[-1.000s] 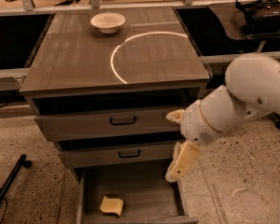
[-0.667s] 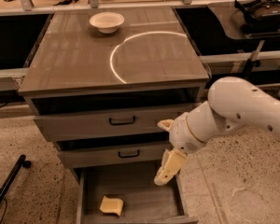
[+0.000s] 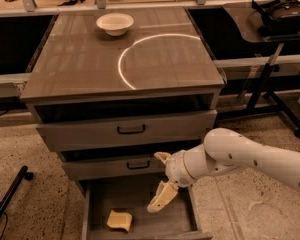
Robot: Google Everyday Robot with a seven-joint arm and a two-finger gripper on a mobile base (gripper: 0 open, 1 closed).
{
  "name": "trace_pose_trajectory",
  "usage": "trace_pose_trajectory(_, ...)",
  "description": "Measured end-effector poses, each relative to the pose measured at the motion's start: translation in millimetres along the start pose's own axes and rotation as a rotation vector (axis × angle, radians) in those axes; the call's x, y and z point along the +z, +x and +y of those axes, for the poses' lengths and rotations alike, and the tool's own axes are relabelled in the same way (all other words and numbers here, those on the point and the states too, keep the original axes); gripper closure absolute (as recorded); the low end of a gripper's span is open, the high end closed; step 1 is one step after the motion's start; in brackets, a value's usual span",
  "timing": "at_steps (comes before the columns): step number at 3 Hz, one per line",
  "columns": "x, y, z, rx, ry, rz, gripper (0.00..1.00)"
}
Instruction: Pick sponge from bottom drawer and place on counter
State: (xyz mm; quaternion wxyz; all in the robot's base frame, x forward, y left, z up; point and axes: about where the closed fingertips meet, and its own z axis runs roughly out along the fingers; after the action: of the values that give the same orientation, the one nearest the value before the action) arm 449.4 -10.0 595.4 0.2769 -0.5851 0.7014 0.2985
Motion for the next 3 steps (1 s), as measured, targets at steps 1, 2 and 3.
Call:
trace_pose_trajectory(1, 5.4, 3.9, 0.3, 0.009, -0.004, 0.002, 0.0)
trace_pose_trajectory(2, 41.9, 30.5, 2.2, 0.066, -0.034, 0.015, 0.0)
trace_pose_trajectory(3, 95.5, 62.8, 7.6, 0.119, -0.072, 0.025, 0.0)
